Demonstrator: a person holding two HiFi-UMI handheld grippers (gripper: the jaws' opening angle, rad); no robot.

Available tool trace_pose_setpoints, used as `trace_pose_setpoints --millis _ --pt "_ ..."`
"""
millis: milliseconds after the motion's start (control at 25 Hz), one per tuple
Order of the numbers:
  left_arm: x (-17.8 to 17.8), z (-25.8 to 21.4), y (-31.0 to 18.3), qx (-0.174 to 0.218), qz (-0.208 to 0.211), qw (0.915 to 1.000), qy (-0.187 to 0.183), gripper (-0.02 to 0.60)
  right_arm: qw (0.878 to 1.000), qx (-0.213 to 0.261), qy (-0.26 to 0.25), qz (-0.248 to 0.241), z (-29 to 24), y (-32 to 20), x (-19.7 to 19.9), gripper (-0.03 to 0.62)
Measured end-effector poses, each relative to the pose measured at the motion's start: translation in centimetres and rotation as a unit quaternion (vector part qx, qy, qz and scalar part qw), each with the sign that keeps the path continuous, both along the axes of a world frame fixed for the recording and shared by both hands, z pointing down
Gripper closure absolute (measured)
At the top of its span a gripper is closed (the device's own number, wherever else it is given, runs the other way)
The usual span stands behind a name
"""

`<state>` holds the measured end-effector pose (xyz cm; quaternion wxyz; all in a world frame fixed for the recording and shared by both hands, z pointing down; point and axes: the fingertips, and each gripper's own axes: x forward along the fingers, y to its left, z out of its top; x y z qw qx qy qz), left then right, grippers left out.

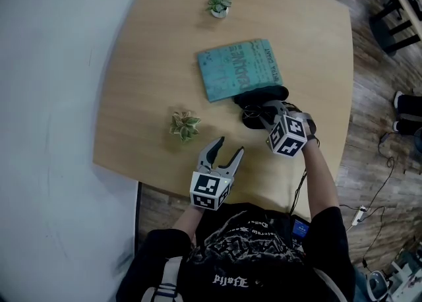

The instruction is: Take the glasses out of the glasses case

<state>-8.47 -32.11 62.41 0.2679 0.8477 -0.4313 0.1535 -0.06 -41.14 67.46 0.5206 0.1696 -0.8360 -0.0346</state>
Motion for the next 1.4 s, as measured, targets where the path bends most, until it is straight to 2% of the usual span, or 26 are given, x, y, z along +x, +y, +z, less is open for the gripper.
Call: trace_pose_setpoints --millis 680,1120,1400 --pt "0.2 -1.5 1.2 0.02 0.004 0.9998 0.007 0.324 0.996 0.068 -0.04 0.044 -6.4 0.5 0.9 0.502" --pt "1.2 -4.1 3.4 0.051 0.015 0.9985 0.014 0.324 0.986 0.125 -0.074 0.079 -11.6 3.3 1.6 0.502" --pt "2.2 -5.8 5.6 0.071 0.018 0.9971 0.018 0.324 0.975 0.165 -0.104 0.107 -15.1 6.3 3.0 0.502"
